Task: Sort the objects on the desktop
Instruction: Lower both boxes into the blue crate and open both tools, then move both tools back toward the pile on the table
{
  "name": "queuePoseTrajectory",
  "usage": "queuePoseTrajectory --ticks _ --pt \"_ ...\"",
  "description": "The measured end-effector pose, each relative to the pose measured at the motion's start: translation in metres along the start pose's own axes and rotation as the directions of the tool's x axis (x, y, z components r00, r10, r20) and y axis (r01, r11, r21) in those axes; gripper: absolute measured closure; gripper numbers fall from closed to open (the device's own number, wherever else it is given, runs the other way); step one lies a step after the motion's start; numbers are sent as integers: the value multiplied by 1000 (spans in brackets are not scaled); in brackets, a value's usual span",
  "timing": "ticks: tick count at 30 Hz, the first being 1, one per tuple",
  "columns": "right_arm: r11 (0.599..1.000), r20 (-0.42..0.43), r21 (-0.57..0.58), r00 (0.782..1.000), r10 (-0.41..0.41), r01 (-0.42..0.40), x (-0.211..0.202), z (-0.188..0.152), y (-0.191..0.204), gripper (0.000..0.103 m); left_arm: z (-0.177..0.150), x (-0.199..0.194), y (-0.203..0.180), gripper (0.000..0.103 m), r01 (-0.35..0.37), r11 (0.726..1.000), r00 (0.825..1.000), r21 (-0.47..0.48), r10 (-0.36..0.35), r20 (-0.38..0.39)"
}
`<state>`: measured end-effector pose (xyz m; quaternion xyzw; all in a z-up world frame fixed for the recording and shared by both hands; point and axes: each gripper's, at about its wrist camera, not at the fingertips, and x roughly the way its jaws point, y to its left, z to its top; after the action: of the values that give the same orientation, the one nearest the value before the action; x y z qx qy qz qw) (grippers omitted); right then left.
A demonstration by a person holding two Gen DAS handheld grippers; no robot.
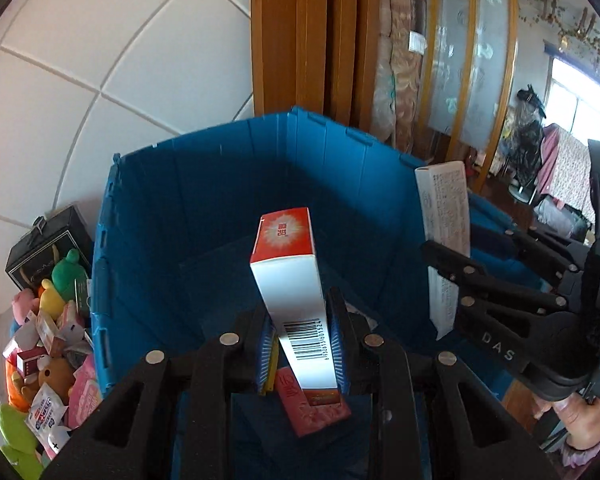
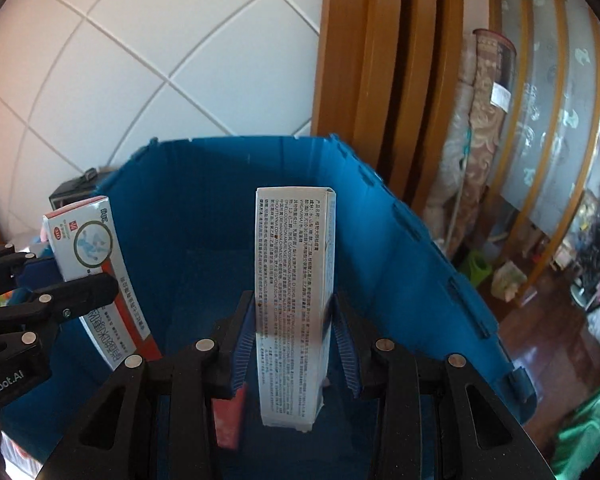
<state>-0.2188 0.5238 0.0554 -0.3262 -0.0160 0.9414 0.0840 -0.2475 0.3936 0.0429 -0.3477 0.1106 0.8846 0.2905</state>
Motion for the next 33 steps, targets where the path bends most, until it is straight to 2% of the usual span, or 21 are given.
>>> queuePoseTrajectory --ticks 2,4,6,8,10,11,12,13,14,18,23,26,28,31,33 --pt "1000 -30 1 999 -22 22 8 -8 -11 65 -1 10 -4 78 -4 1000 999 -5 4 -51" --pt "1000 -55 12 998 -17 18 19 -12 -17 65 -1 8 -5 77 -2 1000 999 -2 2 -45" --pt "1000 -37 19 999 -3 4 16 -12 -21 65 -3 12 -11 77 -19 1000 996 24 21 -85" --pt "1000 -49 -4 998 -30 30 14 -13 -13 65 -2 19 -14 76 -25 999 992 39 30 -120" --pt "999 -37 4 998 -45 45 15 -15 -13 64 -2 14 -14 63 -31 999 994 26 33 -104" --pt "999 -43 20 998 -47 48 22 -15 -16 56 -2 14 -14 45 -31 999 995 15 32 -97" --pt "998 -71 36 997 -42 44 28 -17 -17 64 -3 13 -12 31 -28 1000 996 6 28 -88" --pt "998 -58 54 998 -34 37 25 -15 -18 61 -3 13 -12 28 -23 1000 997 3 23 -78" --pt "997 -50 64 998 -42 45 23 -14 -19 57 -3 12 -11 27 -20 1000 997 2 20 -69" --pt "994 -41 76 996 -73 76 18 -14 -21 52 -6 8 -9 27 -29 1000 998 -2 29 -48" --pt "992 -35 87 996 -87 90 14 -14 -23 51 -3 8 -2 27 -44 999 999 -21 44 -18" --pt "990 -14 77 993 -114 115 14 -13 -19 50 -3 3 -3 27 -64 998 998 -25 65 24" --pt "991 -20 83 995 -99 101 14 -13 -20 49 -6 -6 -4 27 -90 996 992 -25 92 85" --pt "991 -1 101 996 -89 88 13 -13 -24 29 -14 -28 -5 27 -142 989 973 -27 145 179" --pt "991 23 108 996 -85 82 8 -12 -24 6 -21 -48 -1 27 -123 991 968 -55 133 215"
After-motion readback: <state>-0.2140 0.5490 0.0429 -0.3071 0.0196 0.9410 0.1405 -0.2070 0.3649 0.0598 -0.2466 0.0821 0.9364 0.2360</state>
